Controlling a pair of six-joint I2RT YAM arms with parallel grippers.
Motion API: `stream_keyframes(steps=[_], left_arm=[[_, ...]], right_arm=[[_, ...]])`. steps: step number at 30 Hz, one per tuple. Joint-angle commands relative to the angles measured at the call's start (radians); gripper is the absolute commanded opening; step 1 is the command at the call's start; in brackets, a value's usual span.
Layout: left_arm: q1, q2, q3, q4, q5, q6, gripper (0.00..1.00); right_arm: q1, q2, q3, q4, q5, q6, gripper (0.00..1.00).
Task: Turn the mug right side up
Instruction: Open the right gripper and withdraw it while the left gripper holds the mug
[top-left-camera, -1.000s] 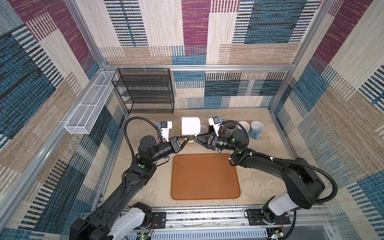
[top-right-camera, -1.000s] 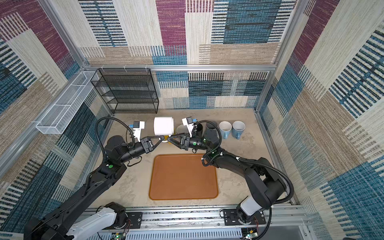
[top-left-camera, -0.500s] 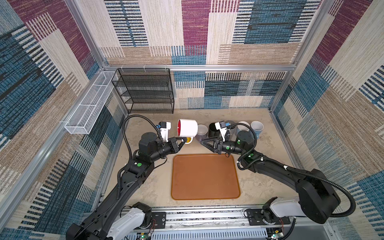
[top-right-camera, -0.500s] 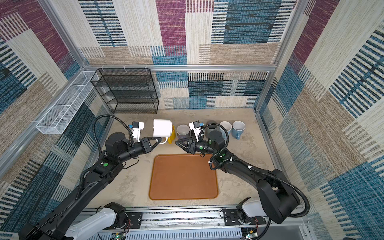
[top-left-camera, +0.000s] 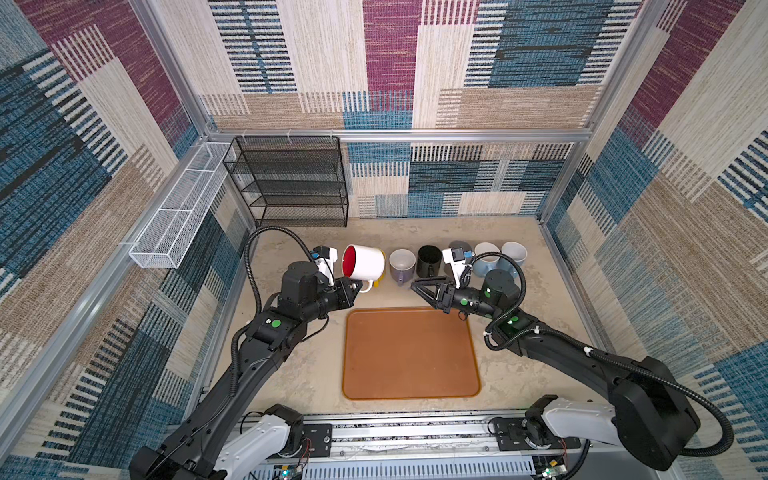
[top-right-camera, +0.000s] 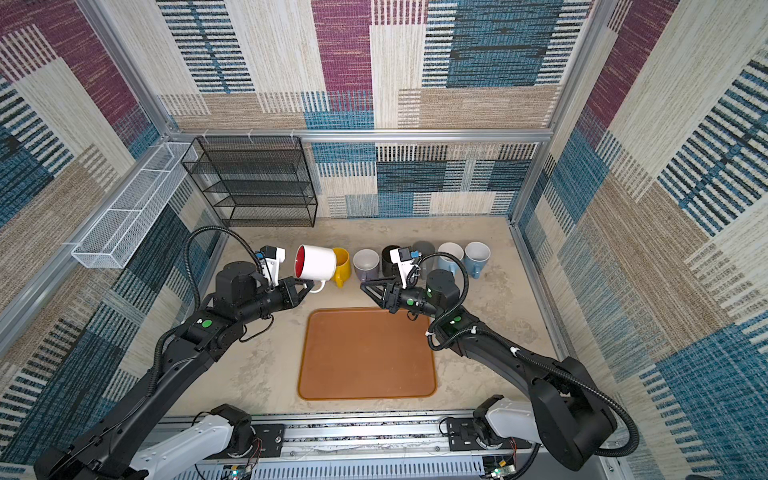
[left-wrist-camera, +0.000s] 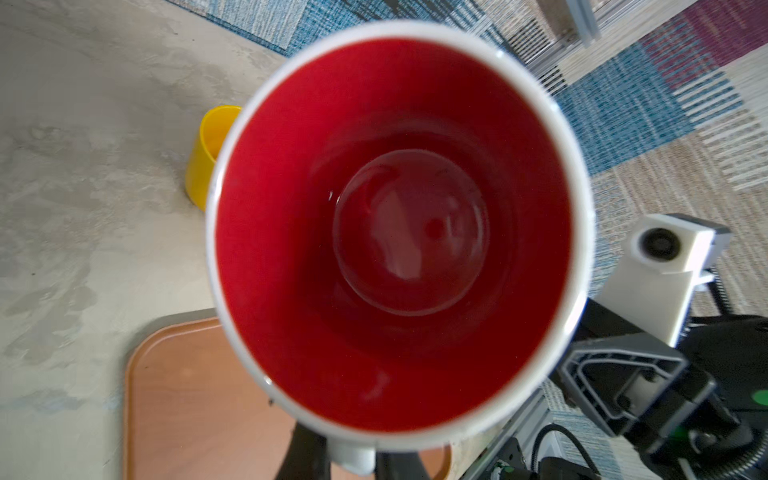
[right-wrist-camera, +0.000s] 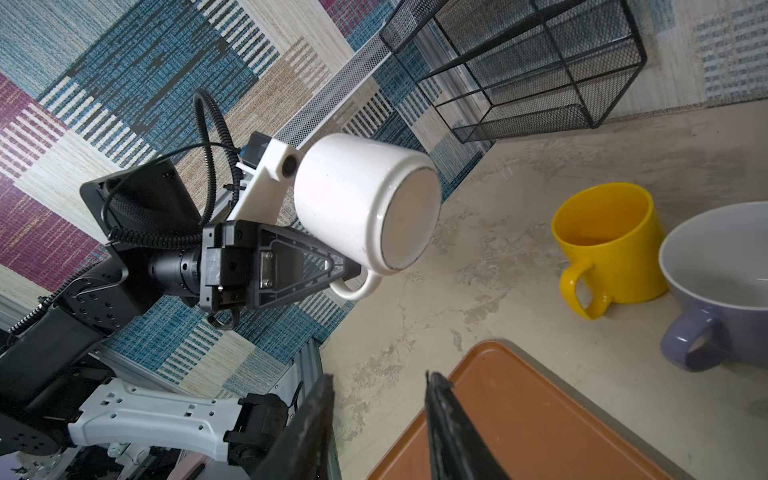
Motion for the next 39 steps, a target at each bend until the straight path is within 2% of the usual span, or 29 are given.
stream_keyframes(steps=[1,8,20,36,39], left_arm=[[0.000,0.010,0.026,-0.018,-0.079,0.064,0.00],[0.003,0.078,0.086,-0.141,-0.160,0.110,0.00],[0.002,0.187,0.146,-0.239,-0.284,0.182,0.00],[0.002,0.325,0.216,-0.339,-0.506,0.246,0.00],[0.002,0.369,0.247,-0.377,-0.587,0.236,0.00]], right_arm=[[-0.001,-0.016,-0.007,0.009,0.027,-0.013,0.40],[-0.001,-0.035,-0.021,-0.006,0.041,-0.017,0.40],[-0.002,-0.079,-0.041,-0.033,0.065,-0.028,0.39],[-0.007,-0.099,-0.044,-0.063,0.087,-0.037,0.39],[-0.008,-0.100,-0.044,-0.069,0.091,-0.038,0.40]])
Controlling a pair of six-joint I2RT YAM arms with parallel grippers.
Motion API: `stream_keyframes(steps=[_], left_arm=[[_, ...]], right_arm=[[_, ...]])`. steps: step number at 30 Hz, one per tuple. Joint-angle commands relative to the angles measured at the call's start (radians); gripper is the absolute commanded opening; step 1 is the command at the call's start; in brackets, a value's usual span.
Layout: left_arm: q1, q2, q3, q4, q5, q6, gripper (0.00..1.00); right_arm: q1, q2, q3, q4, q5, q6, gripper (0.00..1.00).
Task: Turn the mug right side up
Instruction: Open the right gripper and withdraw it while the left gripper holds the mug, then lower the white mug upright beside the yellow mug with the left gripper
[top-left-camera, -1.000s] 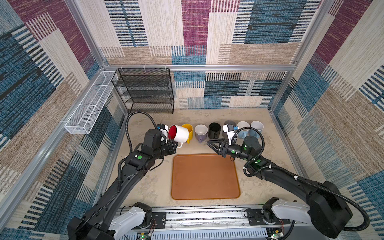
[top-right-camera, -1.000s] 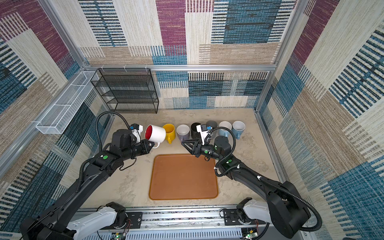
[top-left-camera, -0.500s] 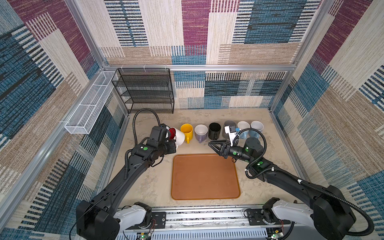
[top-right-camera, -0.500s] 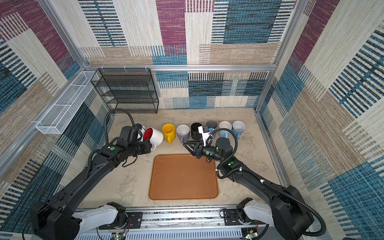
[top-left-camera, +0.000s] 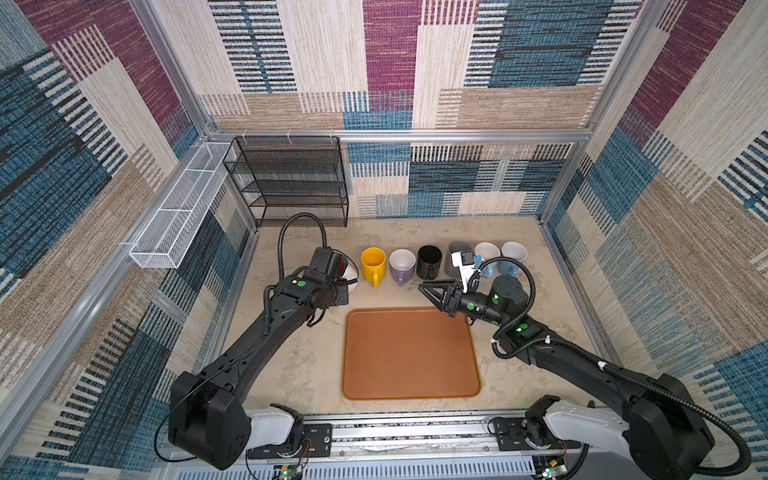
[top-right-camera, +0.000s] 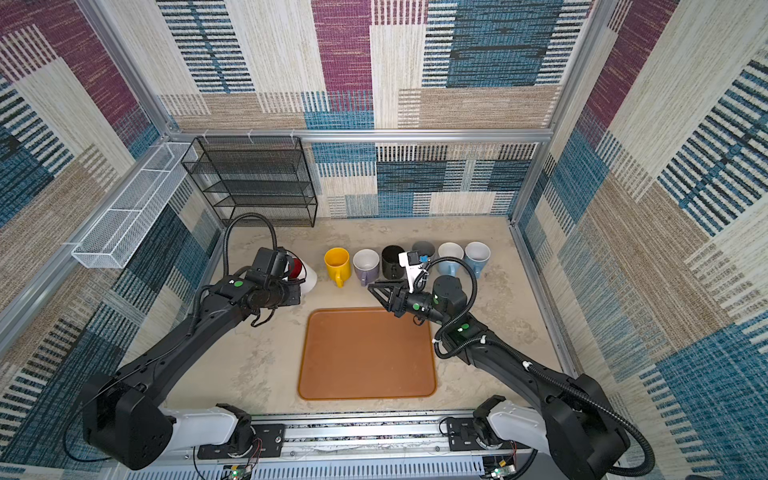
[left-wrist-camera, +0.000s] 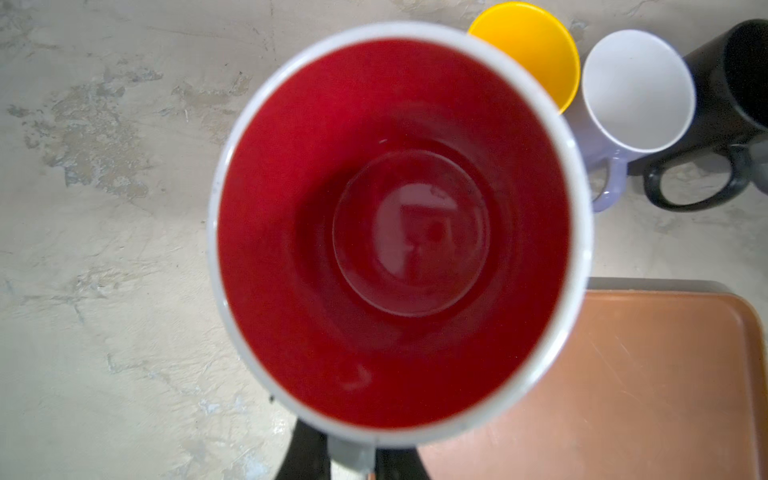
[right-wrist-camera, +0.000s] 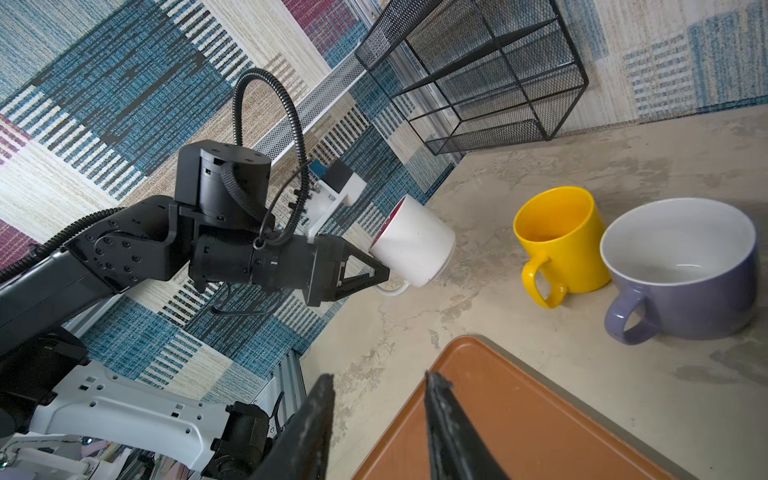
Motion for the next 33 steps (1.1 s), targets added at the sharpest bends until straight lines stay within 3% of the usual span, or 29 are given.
stream_keyframes(steps=[1,7,33], left_arm=[[-0.001,0.038,0.041,-0.028,-0.140,0.004,0.00],[0.000,0.117,0.075,-0.036,-0.242,-0.029,0.00],[0.000,0.538,0.301,0.098,-0.251,-0.111,0.00]], right_arm=[[-0.001,-0.008,0.003,-0.003,0.013,-0.013,0.39],[-0.001,-0.015,0.004,-0.010,0.015,-0.013,0.40],[-0.011,-0.162,-0.044,-0.135,0.067,-0.047,0.39]])
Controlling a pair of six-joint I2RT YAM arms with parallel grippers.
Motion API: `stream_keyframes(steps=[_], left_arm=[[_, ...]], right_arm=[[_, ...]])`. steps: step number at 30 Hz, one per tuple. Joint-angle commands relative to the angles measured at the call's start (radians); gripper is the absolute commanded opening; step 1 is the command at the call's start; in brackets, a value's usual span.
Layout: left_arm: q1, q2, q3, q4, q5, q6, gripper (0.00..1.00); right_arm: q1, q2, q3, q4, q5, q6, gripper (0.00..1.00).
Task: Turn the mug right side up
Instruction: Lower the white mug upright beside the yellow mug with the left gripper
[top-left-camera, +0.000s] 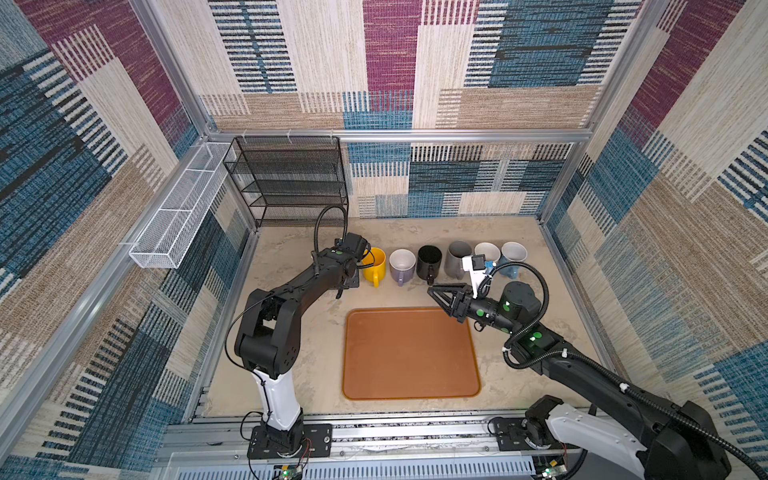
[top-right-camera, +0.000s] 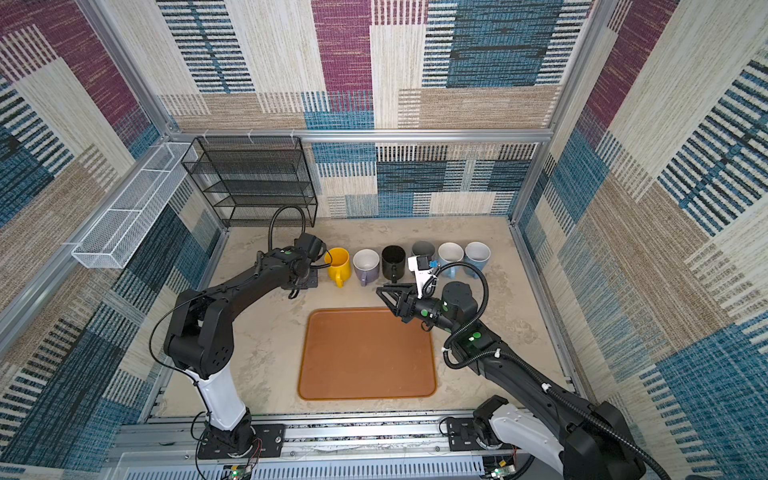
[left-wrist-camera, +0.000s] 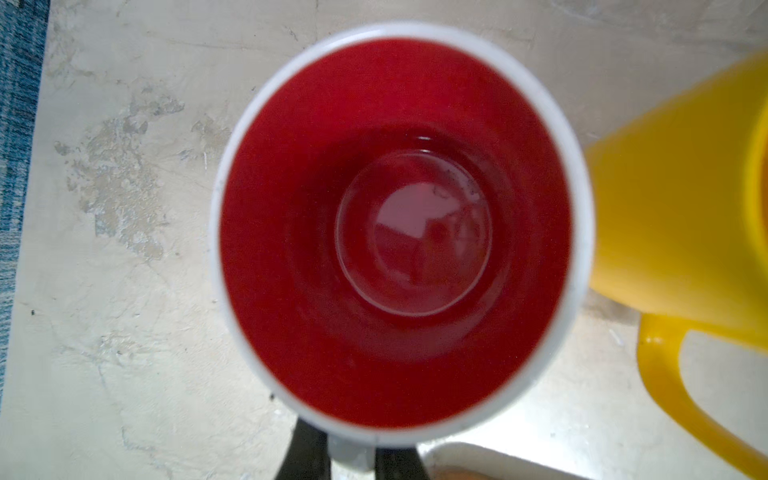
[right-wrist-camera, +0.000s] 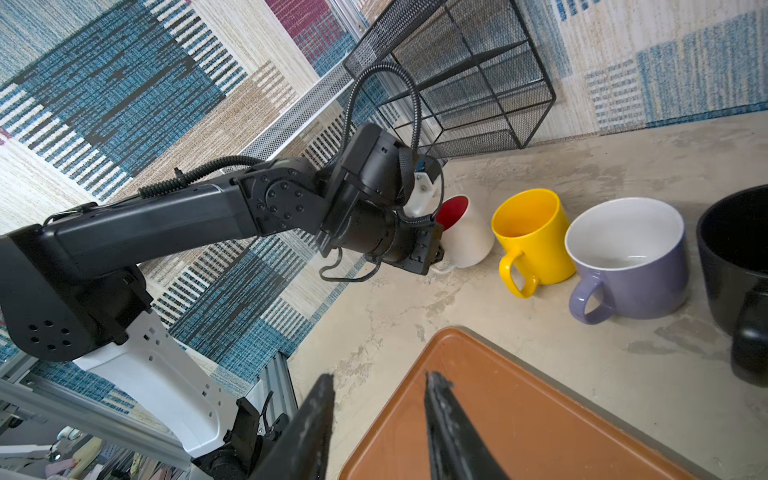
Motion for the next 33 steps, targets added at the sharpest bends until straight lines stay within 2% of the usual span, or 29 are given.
stream_keyframes(steps=[1,33], left_arm=[[0.000,0.021,0.022,0.063,-0.026,-0.060,0.00],[-0.016,0.119,0.082,0.059,0.007,-0.059,0.00]], right_arm=[[0.000,-0.013,-0.010,-0.007,0.013,-0.006,0.40],[-0.003,-0.042,-0.008,-0.044,0.027,-0.018,0.40]])
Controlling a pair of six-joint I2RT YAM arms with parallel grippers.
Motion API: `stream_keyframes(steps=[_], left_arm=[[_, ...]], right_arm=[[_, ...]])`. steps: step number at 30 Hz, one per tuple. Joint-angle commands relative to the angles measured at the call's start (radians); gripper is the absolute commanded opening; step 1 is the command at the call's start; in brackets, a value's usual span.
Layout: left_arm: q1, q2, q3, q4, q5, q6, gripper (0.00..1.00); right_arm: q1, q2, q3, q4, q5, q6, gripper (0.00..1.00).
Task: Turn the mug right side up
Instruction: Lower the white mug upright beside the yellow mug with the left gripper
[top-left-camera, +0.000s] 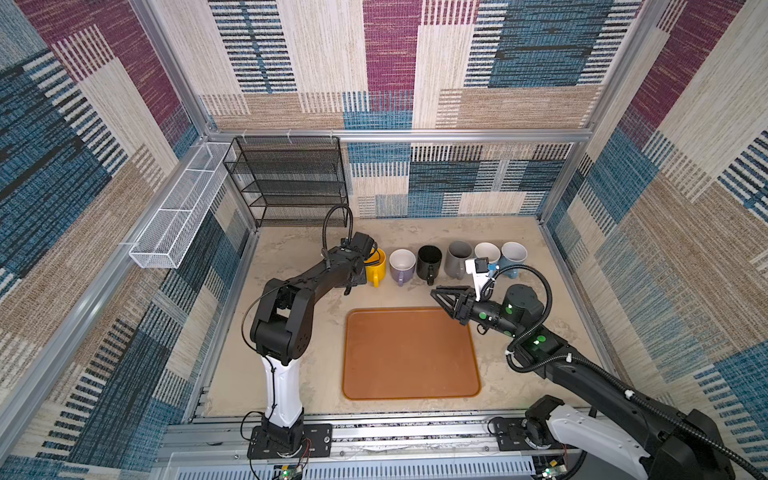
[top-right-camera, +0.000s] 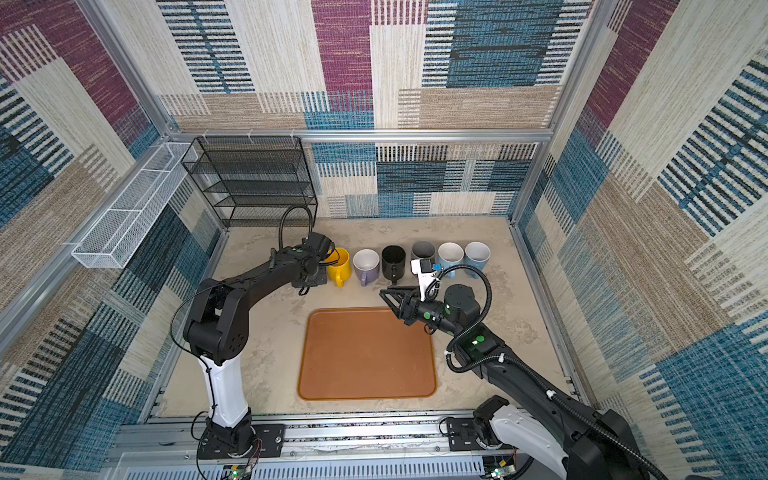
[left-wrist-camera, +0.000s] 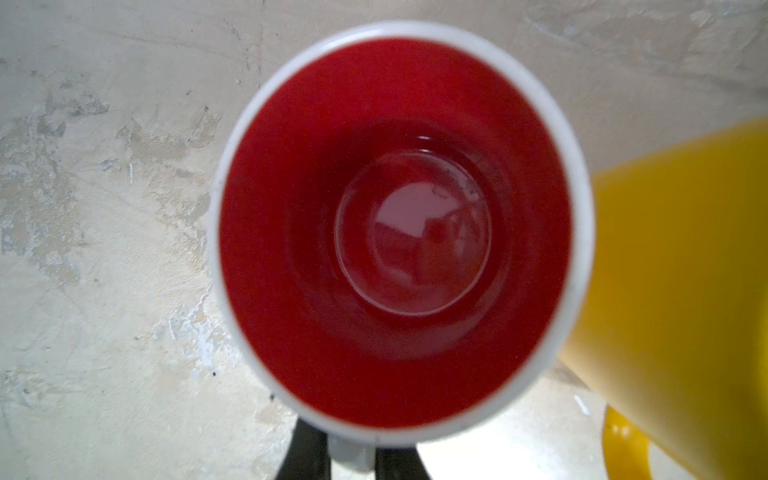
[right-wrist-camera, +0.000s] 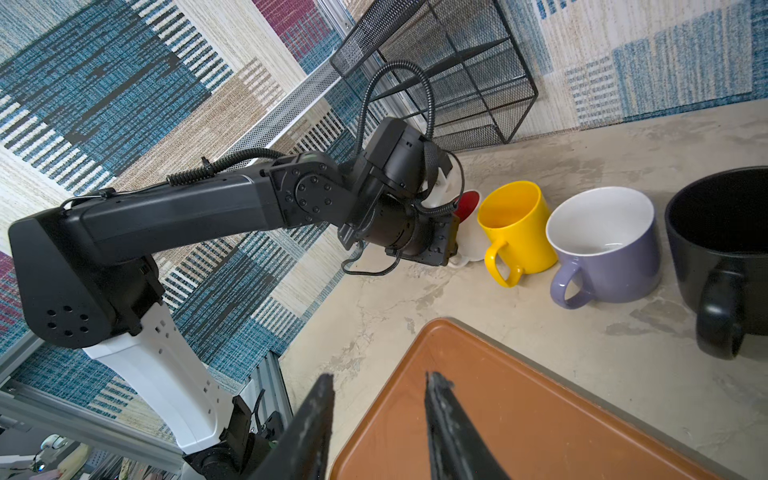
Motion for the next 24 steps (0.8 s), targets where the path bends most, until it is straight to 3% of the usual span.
stream_keyframes(steps=[1,24], left_arm=[[0.000,0.000,0.008,0.017,-0.013,-0.010,0.00],[-0.003,0.016,0.046,-0.078,0.012,0.039,0.00]], right_arm=[[0.001,-0.005,0.010,0.001,0.003,-0.010,0.40],[0.001,0.005,0.020,0.001,-0.003,-0.012,0.40]])
